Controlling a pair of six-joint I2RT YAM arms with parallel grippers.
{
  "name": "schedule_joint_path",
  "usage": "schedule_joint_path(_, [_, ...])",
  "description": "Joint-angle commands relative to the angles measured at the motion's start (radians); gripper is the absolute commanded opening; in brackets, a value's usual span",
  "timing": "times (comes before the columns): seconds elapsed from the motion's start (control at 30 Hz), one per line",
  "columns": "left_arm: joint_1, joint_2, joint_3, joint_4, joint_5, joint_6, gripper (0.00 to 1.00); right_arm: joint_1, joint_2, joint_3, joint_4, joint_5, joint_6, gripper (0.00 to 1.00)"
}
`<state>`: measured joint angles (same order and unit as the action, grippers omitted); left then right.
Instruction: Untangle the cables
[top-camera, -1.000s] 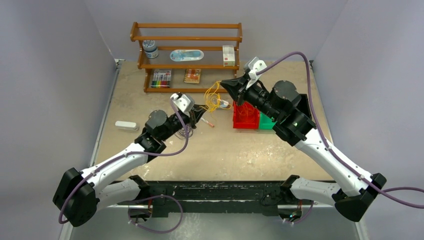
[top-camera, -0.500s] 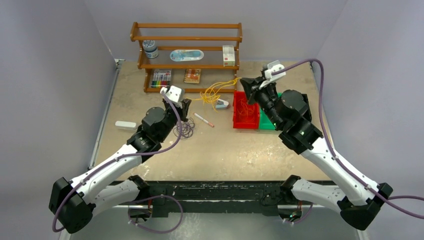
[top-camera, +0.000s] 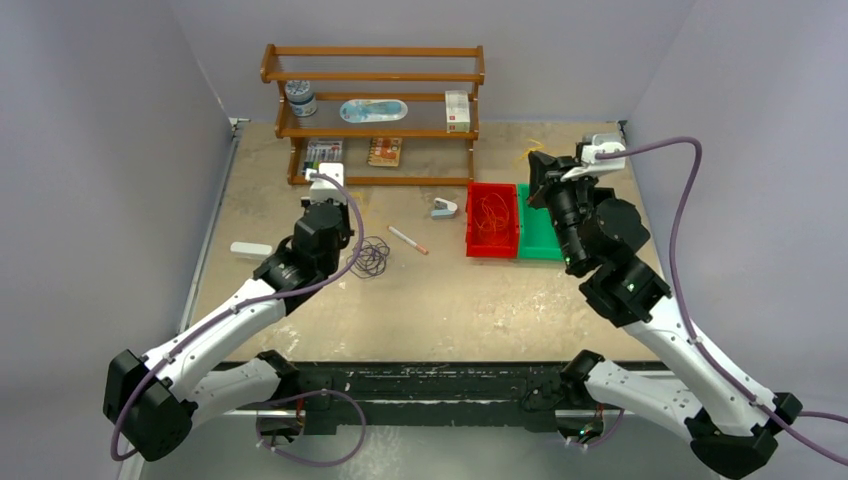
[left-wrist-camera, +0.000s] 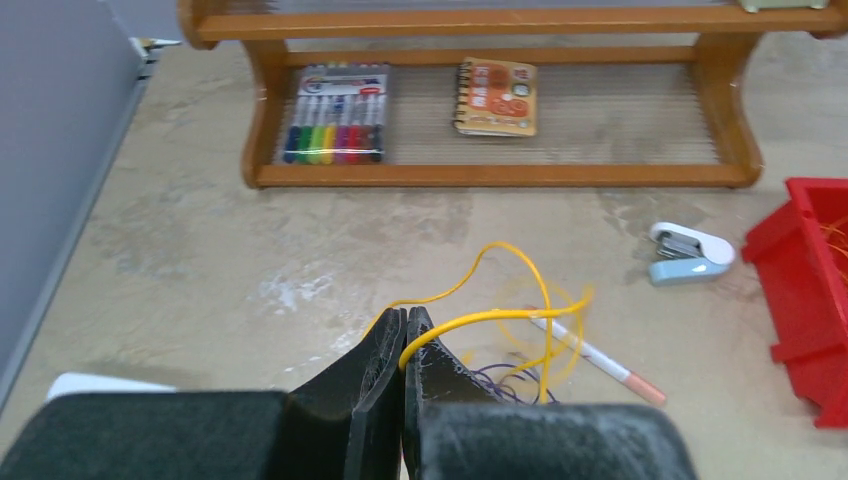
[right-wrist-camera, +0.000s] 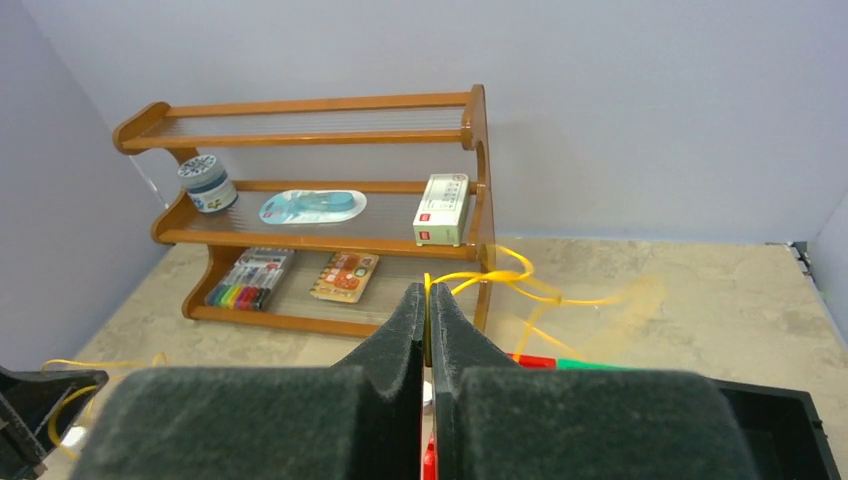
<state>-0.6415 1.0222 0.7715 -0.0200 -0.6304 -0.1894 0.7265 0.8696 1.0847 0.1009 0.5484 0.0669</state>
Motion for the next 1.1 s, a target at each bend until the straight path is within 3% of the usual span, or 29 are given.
schedule_joint_path(0.0, [0.010,-0.005,0.056,-0.032,-0.137,-0.018,0.00,0.002,-0.035,-0.007,0.015,0.062,0.011,0.00])
schedule_joint_path(0.13, [0.015,0.000,0.060,-0.045,-0.157,-0.016,0.00,0.003,-0.066,-0.008,0.005,0.067,0.011,0.00])
schedule_joint_path(0.23, [0.016,0.002,0.067,-0.040,-0.080,0.007,0.00,0.002,-0.102,-0.022,0.028,-0.020,-0.025,0.00])
schedule_joint_path(0.37, [0.016,0.007,0.080,-0.032,0.136,0.052,0.00,0.002,-0.122,-0.028,0.033,-0.090,-0.046,0.00])
schedule_joint_path(0.5, [0.016,0.022,0.103,-0.068,0.260,0.055,0.00,0.003,-0.111,-0.026,0.036,-0.117,-0.050,0.00])
schedule_joint_path(0.63, [0.015,0.004,0.102,-0.061,0.532,0.087,0.00,0.002,-0.103,-0.031,0.048,-0.121,-0.056,0.00])
schedule_joint_path(0.77, [0.008,-0.001,0.104,-0.037,0.708,0.083,0.00,0.003,-0.095,-0.033,0.055,-0.124,-0.057,0.00])
schedule_joint_path(1.07, [-0.125,0.080,0.129,-0.080,0.807,0.138,0.00,0.002,-0.090,-0.045,0.065,-0.125,-0.050,0.00])
